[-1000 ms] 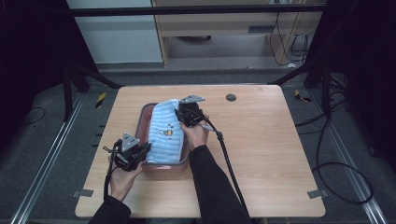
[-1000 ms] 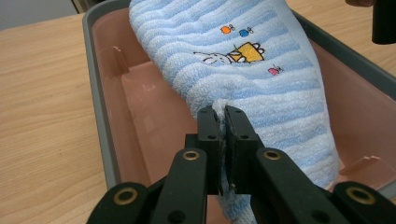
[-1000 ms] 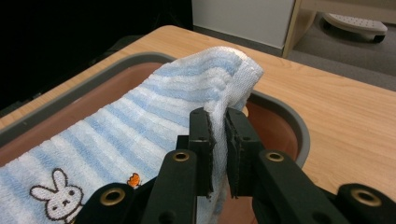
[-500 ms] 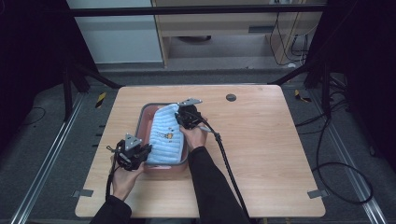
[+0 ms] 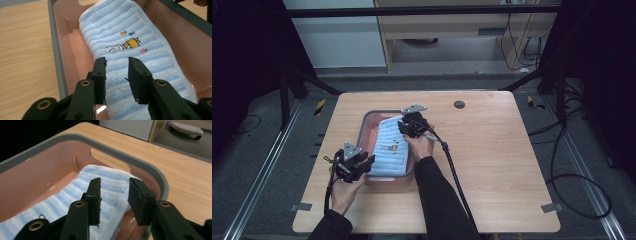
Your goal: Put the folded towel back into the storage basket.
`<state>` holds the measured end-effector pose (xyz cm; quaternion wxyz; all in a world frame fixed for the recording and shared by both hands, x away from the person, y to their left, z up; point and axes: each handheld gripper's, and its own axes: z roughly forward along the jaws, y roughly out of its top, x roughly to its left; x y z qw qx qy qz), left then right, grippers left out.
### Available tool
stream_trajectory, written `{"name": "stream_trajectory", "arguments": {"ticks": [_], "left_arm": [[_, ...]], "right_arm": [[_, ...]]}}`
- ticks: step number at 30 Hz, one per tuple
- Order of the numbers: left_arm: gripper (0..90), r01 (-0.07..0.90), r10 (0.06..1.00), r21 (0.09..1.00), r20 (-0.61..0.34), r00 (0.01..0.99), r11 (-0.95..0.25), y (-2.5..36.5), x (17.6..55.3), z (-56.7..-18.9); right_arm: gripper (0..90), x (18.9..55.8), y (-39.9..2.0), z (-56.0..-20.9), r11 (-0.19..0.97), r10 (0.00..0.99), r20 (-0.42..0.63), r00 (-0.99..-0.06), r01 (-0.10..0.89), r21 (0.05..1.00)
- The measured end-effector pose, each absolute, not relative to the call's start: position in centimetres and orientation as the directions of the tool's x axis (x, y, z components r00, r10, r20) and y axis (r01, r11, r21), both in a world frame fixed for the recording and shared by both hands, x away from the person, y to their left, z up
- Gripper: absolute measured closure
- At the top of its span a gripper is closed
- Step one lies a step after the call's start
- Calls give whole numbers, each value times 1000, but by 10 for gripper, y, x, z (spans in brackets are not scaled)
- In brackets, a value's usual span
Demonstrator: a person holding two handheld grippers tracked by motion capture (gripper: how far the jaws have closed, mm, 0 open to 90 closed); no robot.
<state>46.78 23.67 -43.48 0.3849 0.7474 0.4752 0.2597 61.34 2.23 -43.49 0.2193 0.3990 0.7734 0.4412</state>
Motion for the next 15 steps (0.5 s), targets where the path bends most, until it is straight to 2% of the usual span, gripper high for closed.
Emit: {"name": "stream_trajectory", "arguments": {"ticks": [3, 9, 15], "left_arm": [[640, 493, 907, 835, 17, 421, -244, 239, 465, -430], [531, 461, 906, 861, -2, 423, -213, 246, 460, -419], [439, 429, 906, 884, -17, 424, -184, 257, 455, -410]], "right_arm": [[568, 610, 17, -429, 285, 810, 12, -586, 411, 866], [409, 599, 0, -416, 266, 812, 15, -583, 393, 880], [294, 584, -25, -406, 223, 811, 40, -584, 372, 901]]}}
